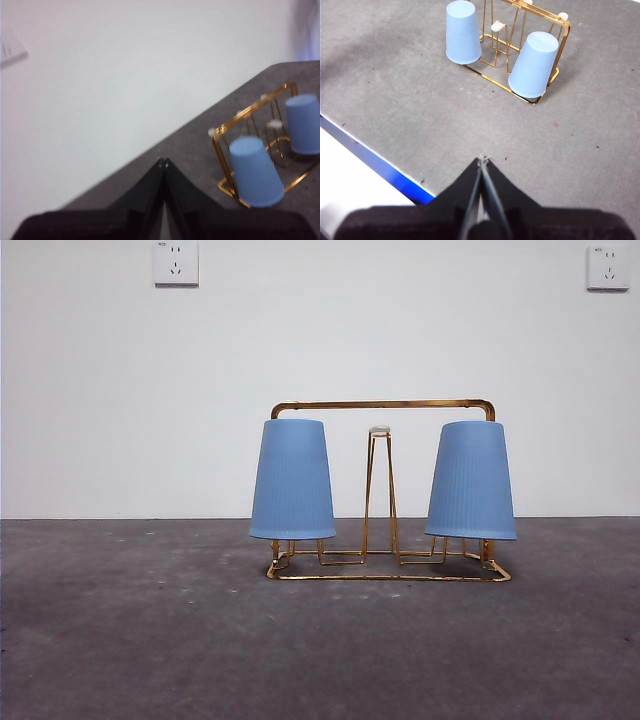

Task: Pick up cup 1,put cup 1 in the cup rack,pick up cup 2,put cup 2 in the cup rack

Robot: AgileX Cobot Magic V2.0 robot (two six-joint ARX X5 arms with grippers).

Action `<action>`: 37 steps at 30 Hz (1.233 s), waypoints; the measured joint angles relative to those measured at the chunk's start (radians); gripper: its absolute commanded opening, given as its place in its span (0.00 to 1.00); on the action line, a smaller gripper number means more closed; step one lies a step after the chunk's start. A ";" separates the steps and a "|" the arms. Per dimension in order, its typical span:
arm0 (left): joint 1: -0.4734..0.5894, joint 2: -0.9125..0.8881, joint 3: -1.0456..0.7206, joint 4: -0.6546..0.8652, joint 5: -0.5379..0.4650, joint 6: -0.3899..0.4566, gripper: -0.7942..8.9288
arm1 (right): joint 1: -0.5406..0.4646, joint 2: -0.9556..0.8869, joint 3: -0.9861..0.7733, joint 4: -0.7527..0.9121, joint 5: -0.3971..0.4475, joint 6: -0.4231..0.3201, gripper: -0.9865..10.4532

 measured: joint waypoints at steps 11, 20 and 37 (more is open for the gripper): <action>0.036 -0.308 -0.436 0.067 -0.158 -0.132 0.08 | 0.000 0.000 0.000 0.000 0.000 0.000 0.09; 0.038 -0.356 -0.542 0.046 -0.211 -0.193 0.08 | 0.000 0.000 0.000 0.000 0.000 0.000 0.09; 0.041 -0.356 -0.599 0.077 -0.232 -0.312 0.08 | 0.000 0.001 0.000 0.000 0.004 0.000 0.09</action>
